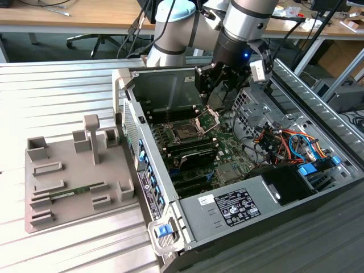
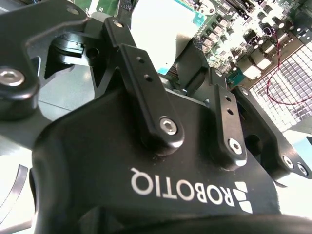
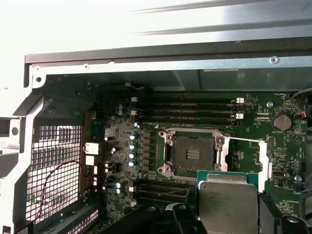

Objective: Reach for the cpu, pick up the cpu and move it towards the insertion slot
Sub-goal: 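Pick up the cpu and move it towards the insertion slot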

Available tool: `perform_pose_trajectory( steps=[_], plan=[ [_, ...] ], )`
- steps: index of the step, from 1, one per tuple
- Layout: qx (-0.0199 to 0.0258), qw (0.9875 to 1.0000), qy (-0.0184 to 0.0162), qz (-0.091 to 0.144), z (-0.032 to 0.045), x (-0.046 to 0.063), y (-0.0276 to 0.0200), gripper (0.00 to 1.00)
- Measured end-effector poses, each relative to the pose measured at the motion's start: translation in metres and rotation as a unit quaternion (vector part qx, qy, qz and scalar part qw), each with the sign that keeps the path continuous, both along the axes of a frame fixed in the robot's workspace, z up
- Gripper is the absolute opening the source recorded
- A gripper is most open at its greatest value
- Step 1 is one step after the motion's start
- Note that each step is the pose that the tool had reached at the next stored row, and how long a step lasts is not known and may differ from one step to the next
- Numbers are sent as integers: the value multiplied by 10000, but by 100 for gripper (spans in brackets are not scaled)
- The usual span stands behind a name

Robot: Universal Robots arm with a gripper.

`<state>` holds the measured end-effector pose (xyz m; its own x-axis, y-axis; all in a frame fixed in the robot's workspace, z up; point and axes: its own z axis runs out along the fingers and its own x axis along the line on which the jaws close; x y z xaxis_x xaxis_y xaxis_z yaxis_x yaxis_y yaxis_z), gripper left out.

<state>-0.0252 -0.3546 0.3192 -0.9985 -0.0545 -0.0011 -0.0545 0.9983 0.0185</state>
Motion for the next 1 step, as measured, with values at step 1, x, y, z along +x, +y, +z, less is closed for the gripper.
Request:
perform_pose_trajectory(
  steps=[1],
  plan=[
    [0, 10000, 0, 0, 0, 0, 0, 55]
  ],
)
